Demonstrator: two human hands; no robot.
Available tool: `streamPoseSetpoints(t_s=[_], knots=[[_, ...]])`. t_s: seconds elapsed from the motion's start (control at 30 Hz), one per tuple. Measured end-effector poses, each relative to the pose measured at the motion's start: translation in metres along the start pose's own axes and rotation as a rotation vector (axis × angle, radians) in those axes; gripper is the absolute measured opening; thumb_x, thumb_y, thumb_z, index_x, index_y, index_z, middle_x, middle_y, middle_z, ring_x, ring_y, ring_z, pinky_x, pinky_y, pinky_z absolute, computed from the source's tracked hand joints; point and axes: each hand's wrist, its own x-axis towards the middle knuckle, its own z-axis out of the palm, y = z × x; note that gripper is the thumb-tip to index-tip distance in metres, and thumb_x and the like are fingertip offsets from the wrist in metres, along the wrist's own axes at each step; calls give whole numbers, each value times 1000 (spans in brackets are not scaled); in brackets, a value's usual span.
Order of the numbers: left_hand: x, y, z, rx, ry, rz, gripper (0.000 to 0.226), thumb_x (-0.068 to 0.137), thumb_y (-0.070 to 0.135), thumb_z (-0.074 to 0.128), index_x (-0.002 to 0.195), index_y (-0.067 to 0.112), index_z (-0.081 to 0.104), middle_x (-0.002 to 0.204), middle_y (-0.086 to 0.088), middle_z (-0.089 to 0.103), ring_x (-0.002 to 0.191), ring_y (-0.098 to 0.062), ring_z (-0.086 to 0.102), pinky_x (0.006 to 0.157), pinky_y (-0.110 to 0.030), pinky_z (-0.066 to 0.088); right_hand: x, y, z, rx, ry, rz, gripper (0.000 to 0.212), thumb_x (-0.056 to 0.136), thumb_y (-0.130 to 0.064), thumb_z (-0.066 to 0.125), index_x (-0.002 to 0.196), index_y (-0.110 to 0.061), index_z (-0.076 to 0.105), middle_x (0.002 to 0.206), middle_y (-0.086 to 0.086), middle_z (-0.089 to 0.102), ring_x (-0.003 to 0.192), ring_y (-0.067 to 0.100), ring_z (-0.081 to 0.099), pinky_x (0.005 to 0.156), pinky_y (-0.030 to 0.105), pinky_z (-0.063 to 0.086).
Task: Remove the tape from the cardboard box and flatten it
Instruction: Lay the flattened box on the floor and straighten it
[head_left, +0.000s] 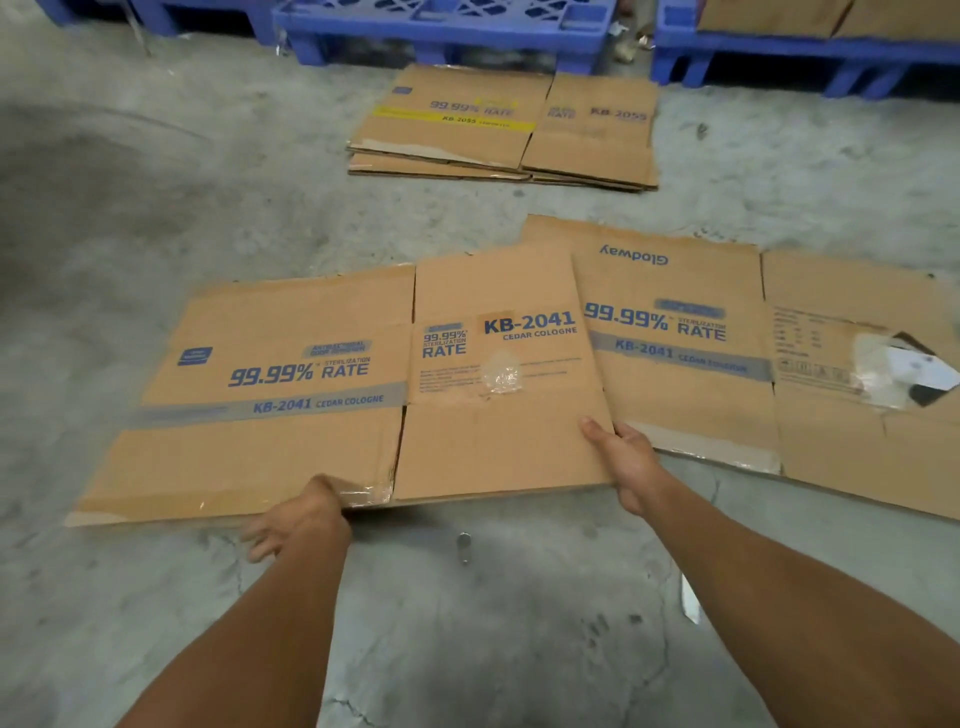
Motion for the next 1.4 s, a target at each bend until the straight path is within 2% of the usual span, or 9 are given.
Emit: streamPoseSetpoints(t_s=[0.13,0.2,0.33,0.47,0.7,0.9,1.1,1.27,1.4], knots=[[13,16,-15,-547,-315,-109,14,78,18,55,77,8,46,81,3,49,74,-14,52,61,-27,47,-12,-20,0,176,-28,26,41,88,-23,70,123,-3,61,112,13,71,104,27,68,98,44,51],[-15,27,-24,-727,-416,-191,14,91,18,52,77,19,51,71,5,56,56,-11,61,58,-26,55,-19,-34,-3,230,-65,33,38,88,-23,68,122,-7,63,109,10,72,102,25,68,91,40,54],[-34,43,-20,-818,-503,-142,28,99,16,54,126,15,57,115,-6,66,96,-23,66,82,-40,55,-26,-60,-22,605,-169,91,21,92,-18,56,112,-14,61,113,9,67,101,23,62,92,37,51],[-72,77,12,-825,-596,-80,50,87,-4,60,134,10,50,122,-17,63,103,-33,66,64,-47,59,-27,-77,-14,922,-175,35,46,93,-35,55,136,-19,47,143,7,49,127,30,50,108,45,39],[-173,122,63,-841,-763,27,60,78,-16,59,133,4,44,122,-23,57,102,-38,63,76,-54,58,-49,-152,66,700,-205,-34,62,93,-39,62,146,-21,36,149,11,41,125,36,53,92,43,53],[-206,115,60,-803,-865,-68,41,87,-7,59,126,2,53,123,-23,61,106,-36,63,86,-48,57,-41,-187,60,481,-3,-45,29,95,-6,58,123,-5,51,119,18,64,106,35,66,74,41,61],[-215,78,70,-851,-661,-373,72,83,53,60,146,24,36,149,-9,40,136,-42,38,104,-68,34,-28,-156,40,467,44,-68,30,93,-1,56,123,-2,51,112,23,65,93,32,69,74,39,61],[-194,64,60,-887,-316,-473,86,79,65,57,152,30,26,154,-11,33,136,-48,33,105,-76,19,-34,-138,23,503,60,-56,31,88,-5,54,119,-9,48,107,20,58,97,37,63,77,45,59],[-165,53,46,-845,-306,-485,88,74,70,54,150,31,33,159,-8,23,144,-49,12,103,-79,0,-37,-126,-1,596,14,-28,23,86,-3,50,108,-8,49,102,19,60,83,36,64,64,44,56]])
